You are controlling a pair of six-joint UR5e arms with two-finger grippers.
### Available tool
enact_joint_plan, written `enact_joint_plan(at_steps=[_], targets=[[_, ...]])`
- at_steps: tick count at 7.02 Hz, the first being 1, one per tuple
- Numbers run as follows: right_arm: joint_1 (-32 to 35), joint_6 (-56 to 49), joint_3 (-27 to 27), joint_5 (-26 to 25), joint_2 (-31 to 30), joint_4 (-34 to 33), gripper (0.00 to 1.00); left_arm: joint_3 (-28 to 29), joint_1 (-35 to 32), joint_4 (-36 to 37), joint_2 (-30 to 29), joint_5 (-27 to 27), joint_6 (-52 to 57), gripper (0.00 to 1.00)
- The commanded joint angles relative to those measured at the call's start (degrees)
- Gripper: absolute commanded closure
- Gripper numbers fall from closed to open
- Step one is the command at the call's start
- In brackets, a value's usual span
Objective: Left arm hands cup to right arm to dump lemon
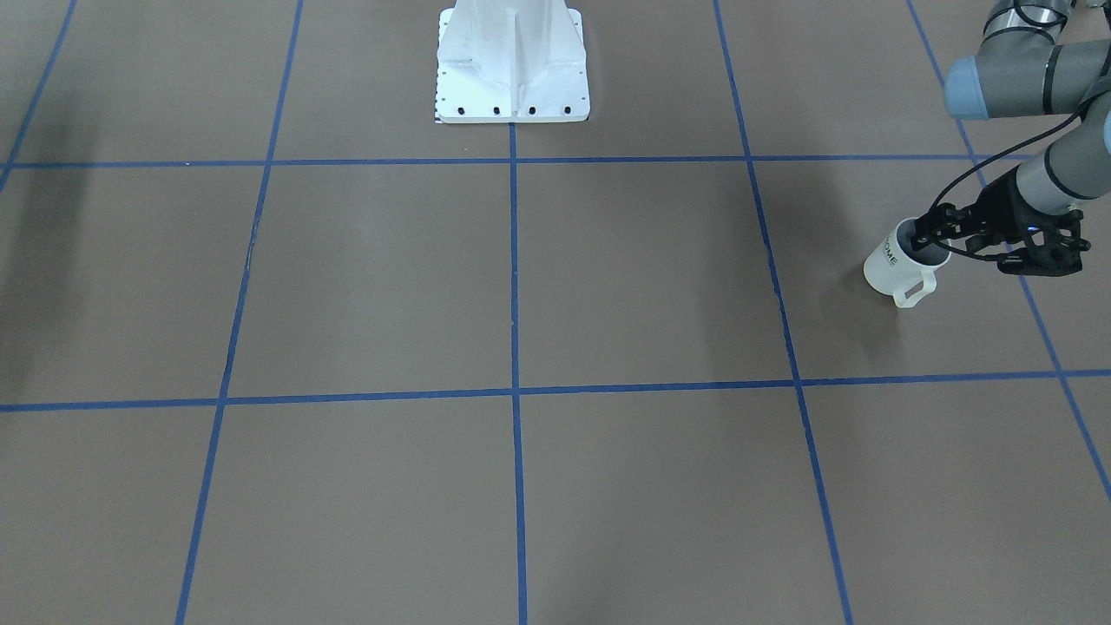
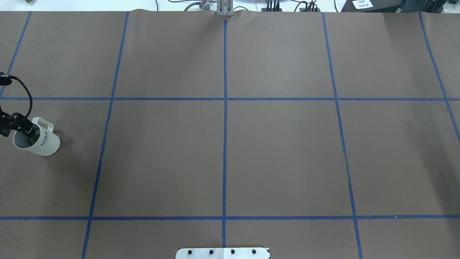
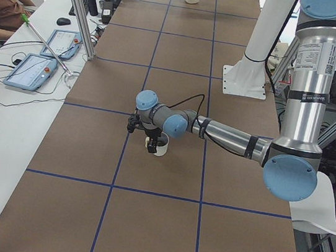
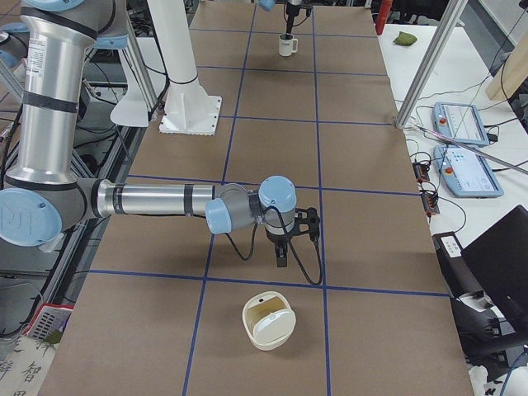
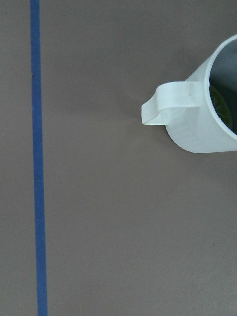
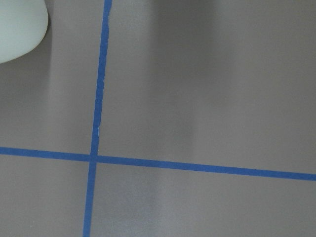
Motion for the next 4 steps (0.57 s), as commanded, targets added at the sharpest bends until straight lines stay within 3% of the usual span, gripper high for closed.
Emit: enact_joint_plan(at_steps=[1, 3, 4], targets=[[0.0, -0.1, 0.0, 0.0, 0.0, 0.0, 0.00, 0.2, 0.3, 0.1, 0.0, 0.1, 0.0, 0.61], [0.0, -0.1, 0.0, 0.0, 0.0, 0.1, 0.00, 0.2, 0.3, 0.1, -0.1, 0.1, -0.1, 1.00], [-0.3, -0.1, 0.0, 0.0, 0.4, 0.1, 0.00, -0.2, 0.2, 0.2, -0.1, 0.0, -0.3, 1.00]])
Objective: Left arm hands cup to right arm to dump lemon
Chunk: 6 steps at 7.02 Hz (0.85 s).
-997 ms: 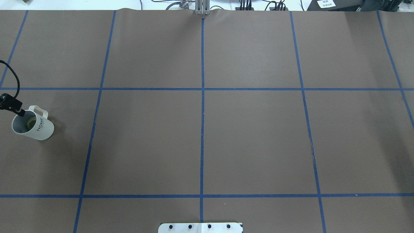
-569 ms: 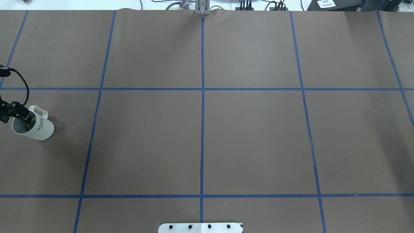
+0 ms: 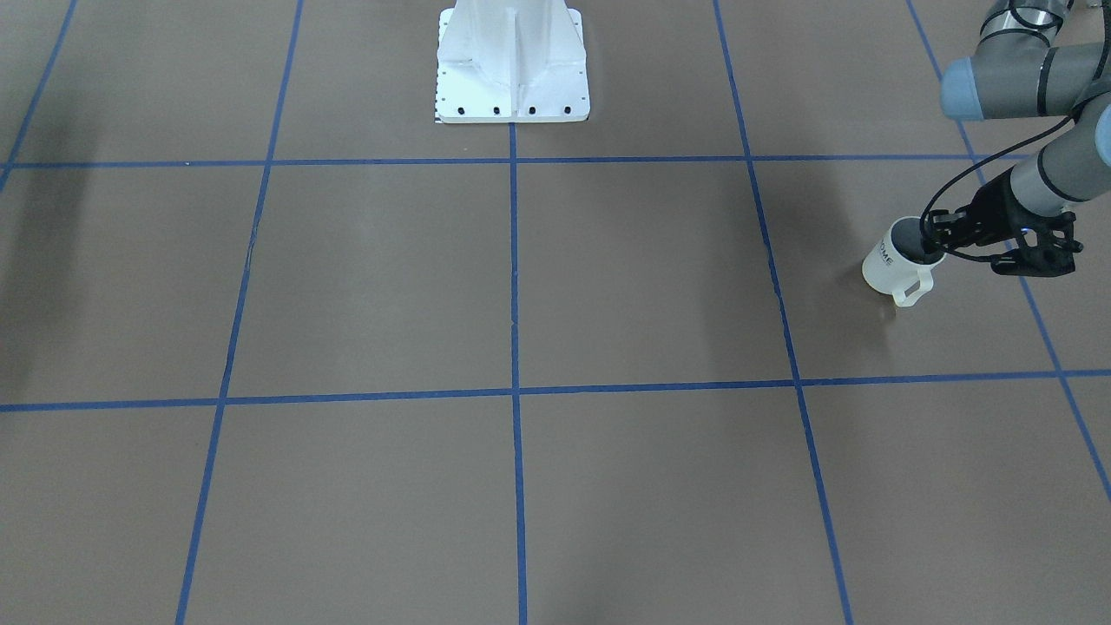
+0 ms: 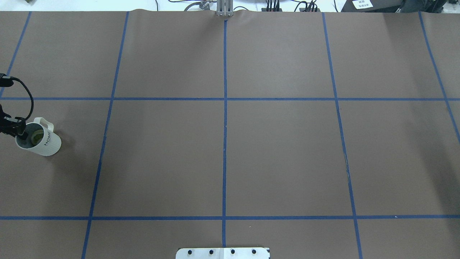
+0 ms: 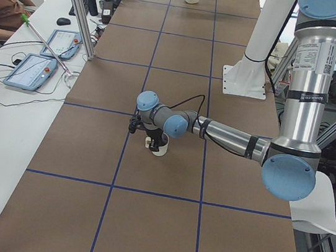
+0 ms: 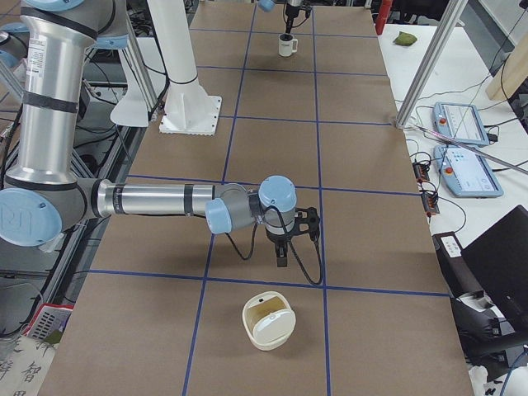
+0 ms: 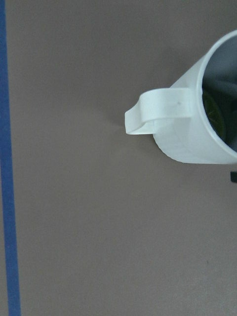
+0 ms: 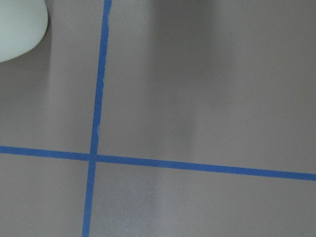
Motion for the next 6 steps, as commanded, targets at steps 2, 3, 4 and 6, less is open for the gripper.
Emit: enact_joint_plan(at_steps=[2, 3, 4, 6], targets=[[-0.4, 0.1, 0.0, 0.1, 0.8, 0.0, 0.00, -5.7, -1.6, 0.9, 0.0, -0.5, -0.7, 1.00], [-0.4, 0.1, 0.3, 0.2, 0.8, 0.1, 0.00, -7.4, -2.9, 0.9, -0.3, -0.8, -4.3, 1.00], [-0.7, 0.4, 0.1, 0.2, 1.3, 2.6, 0.00, -7.9, -3.1, 0.8, -2.3, -0.7, -11.2, 1.00], [-2.7, 0.9, -0.3, -0.2, 1.4, 12.6, 0.00, -7.8, -2.9, 0.9, -8.0, -0.5, -24.6, 1.00]])
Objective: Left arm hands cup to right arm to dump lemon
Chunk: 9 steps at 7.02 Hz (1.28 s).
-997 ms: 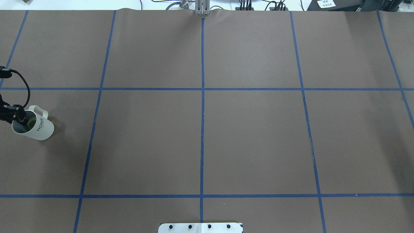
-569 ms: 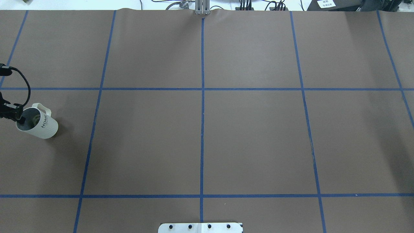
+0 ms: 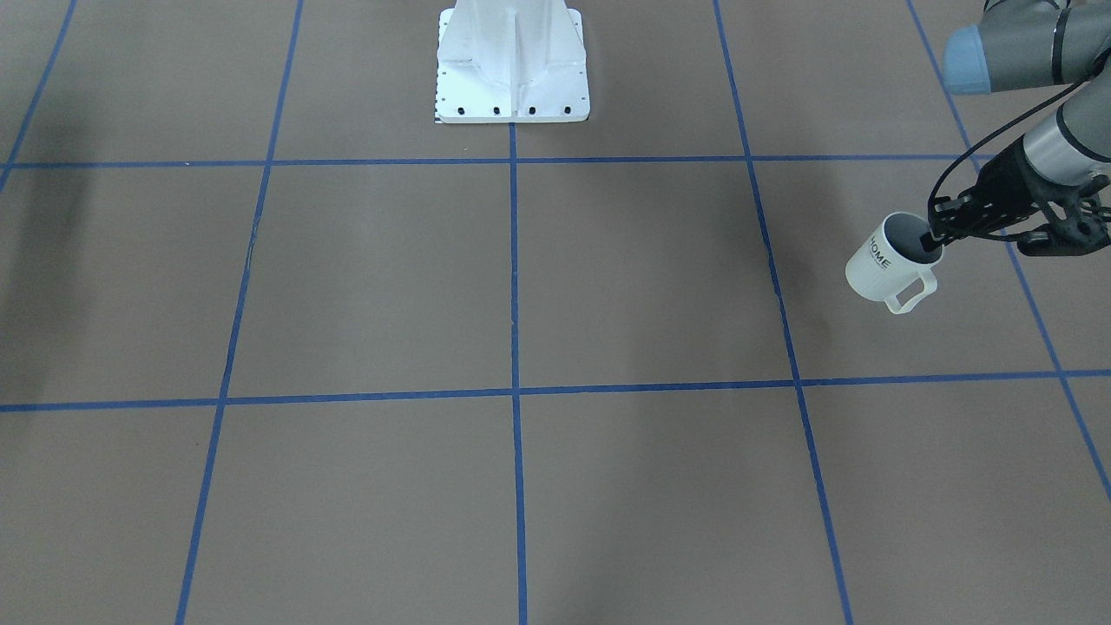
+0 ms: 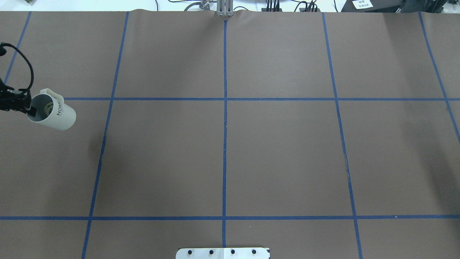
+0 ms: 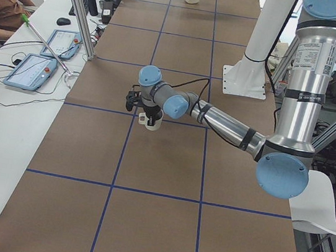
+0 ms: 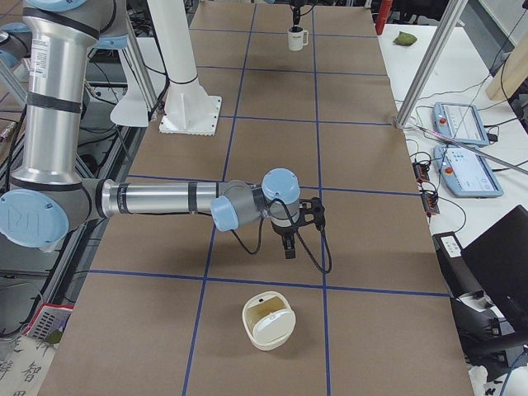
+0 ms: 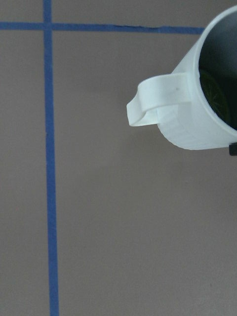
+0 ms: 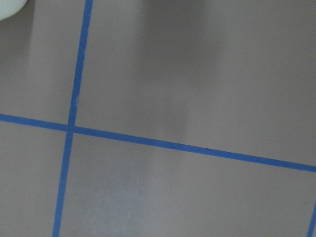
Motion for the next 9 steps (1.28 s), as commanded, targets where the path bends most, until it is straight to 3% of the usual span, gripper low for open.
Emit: enact_joint_plan(at_steps=[1, 2, 5, 8, 9], targets=[[-3.8, 1.0, -2.6, -0.5, 2.4, 12.5, 0.01, 0.2, 0.0, 0.2, -5.6, 0.1, -9.3, 1.00], [-7.3, 3.7, -4.7, -0.7, 8.4, 13.6, 0.01, 1.5, 0.2, 2.3, -9.6, 0.4, -9.4, 1.00], [-13.4, 12.6, -4.7, -6.3, 20.5, 14.0, 0.02, 11.5, 2.7, 21.6, -30.6, 0.6, -8.9, 1.00], [-26.8, 28.6, -3.7, -27.7, 31.1, 14.1, 0.03, 23.2, 5.8, 23.5, -42.9, 0.5, -15.0, 1.00], [-29.8, 30.6, -3.3, -32.2, 33.8, 14.1, 0.05, 27.0, 7.6, 23.5, -47.7, 0.7, -18.8, 1.00]])
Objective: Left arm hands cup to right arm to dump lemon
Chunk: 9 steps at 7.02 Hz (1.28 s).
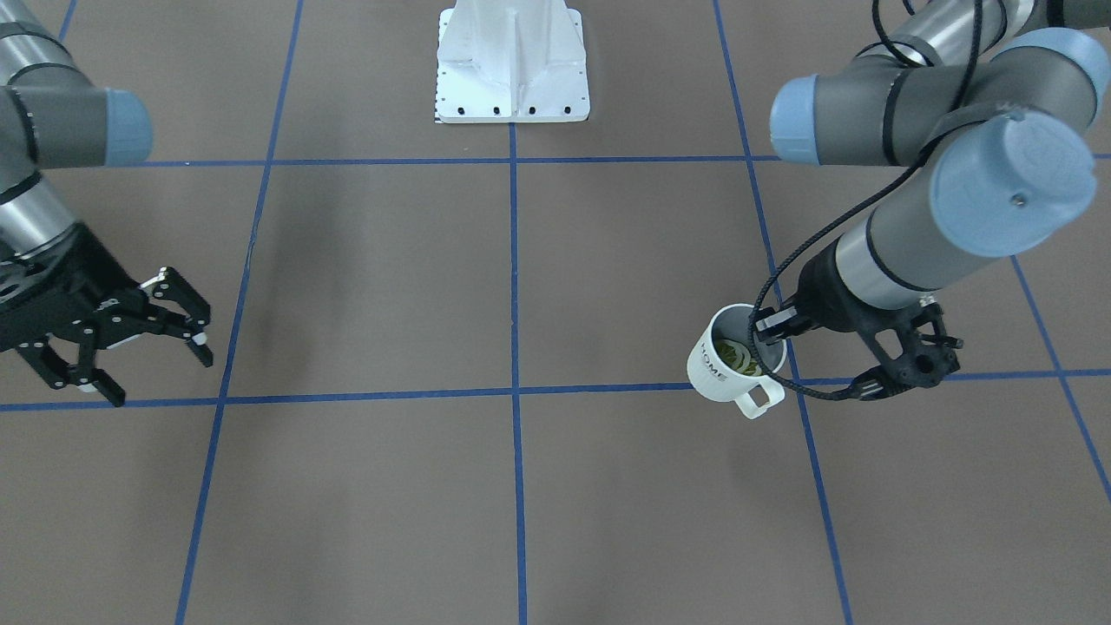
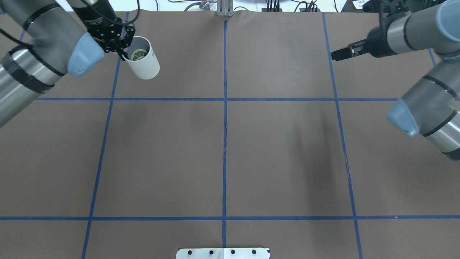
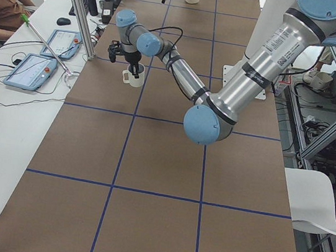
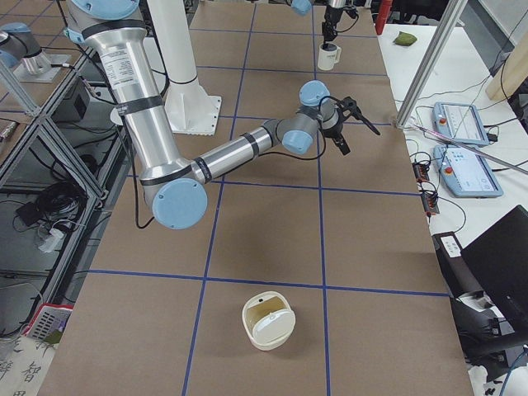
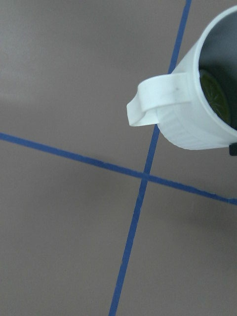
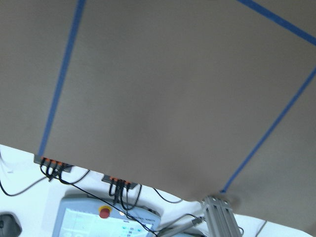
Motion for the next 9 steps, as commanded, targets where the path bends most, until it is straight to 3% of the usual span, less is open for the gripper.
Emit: enact_joint_plan(at_steps=[1, 5, 7, 8, 9], targets=[[-8.0, 4.5, 1.8, -13.1, 5.2, 0.0, 0.05, 5.3, 2.2, 0.4, -7.4, -0.5, -5.0, 1.00], [-21.6, 7.0, 3.9, -32.2, 7.5, 0.0, 0.04, 4.9, 5.2, -0.3, -10.0, 1.0, -5.5, 1.00], [-24.5, 7.6, 3.9, -35.0, 8.4, 0.1, 0.04, 5.5, 6.9, -0.4, -12.3, 3.4, -11.8, 1.00], [-26.5, 8.2, 4.0, -39.1, 8.4, 0.6, 0.04, 6.2, 6.9, -0.3, -13.7, 3.3, -13.6, 1.00], [-29.5, 8.2, 3.2, -44.2, 8.4, 5.6, 0.04, 9.6, 6.9, -0.1, -15.9, 3.2, -15.0, 1.00]])
